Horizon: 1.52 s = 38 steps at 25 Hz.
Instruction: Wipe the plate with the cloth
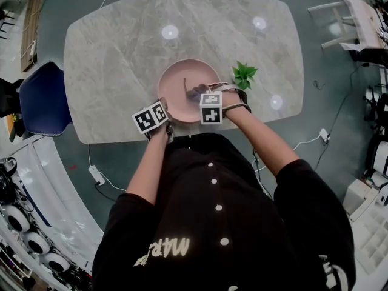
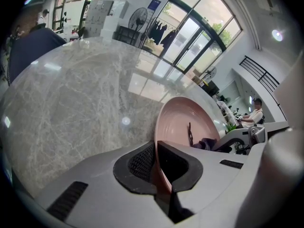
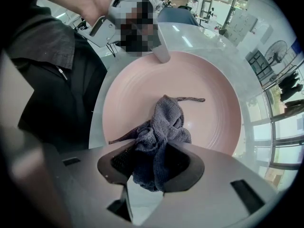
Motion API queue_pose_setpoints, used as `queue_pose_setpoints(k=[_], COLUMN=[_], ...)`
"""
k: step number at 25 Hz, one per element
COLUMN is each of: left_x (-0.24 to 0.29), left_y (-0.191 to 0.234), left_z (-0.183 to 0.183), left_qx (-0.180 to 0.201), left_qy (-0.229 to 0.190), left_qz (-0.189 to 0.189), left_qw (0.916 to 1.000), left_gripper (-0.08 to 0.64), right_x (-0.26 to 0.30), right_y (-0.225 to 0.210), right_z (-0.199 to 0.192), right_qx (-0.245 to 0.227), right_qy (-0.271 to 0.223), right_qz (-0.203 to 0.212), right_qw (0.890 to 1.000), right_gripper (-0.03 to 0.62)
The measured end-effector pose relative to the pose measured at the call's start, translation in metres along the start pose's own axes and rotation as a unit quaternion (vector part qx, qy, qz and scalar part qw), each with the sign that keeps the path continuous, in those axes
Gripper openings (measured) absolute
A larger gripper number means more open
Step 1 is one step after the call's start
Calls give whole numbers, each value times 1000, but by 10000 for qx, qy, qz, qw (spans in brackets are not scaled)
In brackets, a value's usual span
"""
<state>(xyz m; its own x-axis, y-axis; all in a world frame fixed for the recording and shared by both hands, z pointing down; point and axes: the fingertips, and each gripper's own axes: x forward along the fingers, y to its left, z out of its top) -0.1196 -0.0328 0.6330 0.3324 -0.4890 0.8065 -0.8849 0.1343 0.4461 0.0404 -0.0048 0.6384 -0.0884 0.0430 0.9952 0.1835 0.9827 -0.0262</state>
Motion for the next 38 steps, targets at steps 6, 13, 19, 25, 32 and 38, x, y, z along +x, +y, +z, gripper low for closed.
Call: queue_pose_setpoints(k=[6,13,19,25,32,38], left_x=[1,-13,-38,-76,-136,-207], left_y=[-1,-8,-22,-43,-72,-115], left_z=[-1,14,40,67,96,131], left_qx=[38,249,517,1020,1583,2242], left_qy=[19,-237,-684,-1300,-2181,-3132], left_qz=[-29,-205,-475,-595,-726,-761], left_qw=[10000,9992,9952,9845,9603,9197], left_gripper=[30,39,52,52,51,25], right_x=[-1,-28,-62,-103,-184,-279], right_y=[0,-14,-24,-37,-51,-62], right_z=[0,14,23,23,10,-19], right_qx=[75,794,1545,2219,3235,3783], right_qy=[-29,-674,-1505,-2364,-3618,-4654], right_qz=[3,-322,-638,-1099,-1895,-3019], right_qw=[10000,9940,9744,9396,8535,7410], right_gripper=[143,143,143,143,143,143])
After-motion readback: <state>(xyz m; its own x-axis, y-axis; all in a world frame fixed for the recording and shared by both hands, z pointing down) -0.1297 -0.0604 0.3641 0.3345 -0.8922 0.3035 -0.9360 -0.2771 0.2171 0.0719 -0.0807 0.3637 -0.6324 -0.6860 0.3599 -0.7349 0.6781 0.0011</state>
